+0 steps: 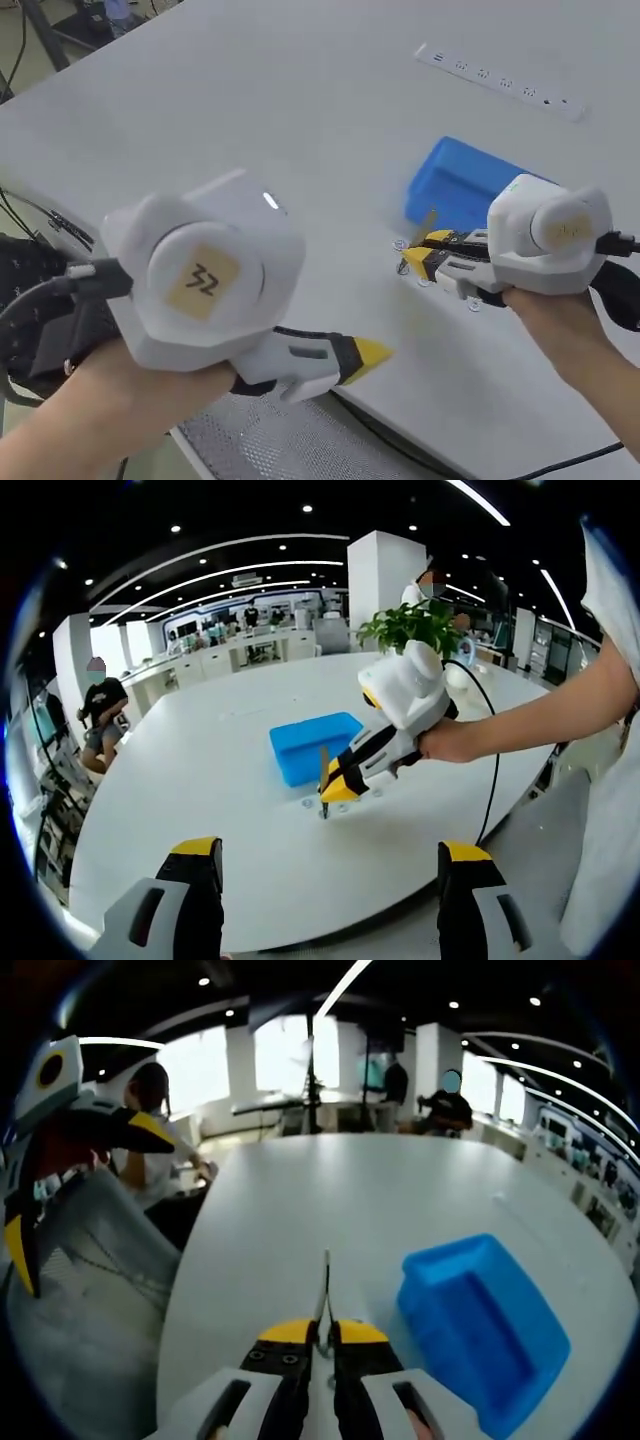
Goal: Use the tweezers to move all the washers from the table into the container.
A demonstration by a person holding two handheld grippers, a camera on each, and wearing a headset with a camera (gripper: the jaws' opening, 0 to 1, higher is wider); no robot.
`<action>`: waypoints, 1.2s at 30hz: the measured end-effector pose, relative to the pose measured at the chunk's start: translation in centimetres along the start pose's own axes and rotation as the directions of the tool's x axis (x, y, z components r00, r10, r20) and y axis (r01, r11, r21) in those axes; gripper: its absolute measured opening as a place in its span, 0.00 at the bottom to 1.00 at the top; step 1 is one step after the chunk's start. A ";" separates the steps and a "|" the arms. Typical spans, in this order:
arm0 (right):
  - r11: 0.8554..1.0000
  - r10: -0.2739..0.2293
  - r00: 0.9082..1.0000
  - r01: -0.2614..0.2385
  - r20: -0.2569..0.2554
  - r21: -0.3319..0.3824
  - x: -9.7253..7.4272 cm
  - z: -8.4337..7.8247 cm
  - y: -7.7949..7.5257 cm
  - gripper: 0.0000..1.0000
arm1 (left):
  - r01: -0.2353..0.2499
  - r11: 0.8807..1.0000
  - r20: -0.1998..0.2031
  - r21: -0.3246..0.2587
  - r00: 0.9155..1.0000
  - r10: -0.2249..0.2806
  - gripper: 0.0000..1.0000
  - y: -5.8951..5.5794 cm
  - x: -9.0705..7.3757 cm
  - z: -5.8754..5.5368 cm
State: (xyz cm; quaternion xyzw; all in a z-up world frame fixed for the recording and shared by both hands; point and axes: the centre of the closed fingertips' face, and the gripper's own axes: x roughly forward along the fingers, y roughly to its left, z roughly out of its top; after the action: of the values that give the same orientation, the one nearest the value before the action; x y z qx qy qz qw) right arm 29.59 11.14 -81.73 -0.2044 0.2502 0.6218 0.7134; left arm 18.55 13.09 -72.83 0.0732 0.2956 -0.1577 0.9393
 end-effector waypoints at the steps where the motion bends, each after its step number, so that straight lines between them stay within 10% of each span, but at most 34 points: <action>1: 1.000 -0.001 1.000 0.001 0.001 0.003 0.0 0.0 0.0 0.04 | 0.001 1.000 0.003 0.001 1.000 -0.001 0.90 0.0 0.0 0.1; 19: 1.000 -0.028 1.000 0.028 -0.012 0.004 0.1 0.1 -0.3 0.03 | 0.006 1.000 -0.016 -0.002 1.000 -0.006 0.99 0.0 -0.3 -0.2; 36: 0.998 -0.034 0.997 0.030 0.073 0.057 -2.6 3.7 -0.9 0.03 | -0.017 1.000 -0.031 0.013 0.999 0.017 0.99 1.0 -0.4 -0.2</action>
State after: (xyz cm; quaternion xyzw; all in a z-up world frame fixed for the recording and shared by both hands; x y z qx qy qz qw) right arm 30.60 11.16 -77.22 -0.1654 0.2376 0.6104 0.7373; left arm 18.43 14.16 -72.75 0.0844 0.3085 -0.1505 0.9355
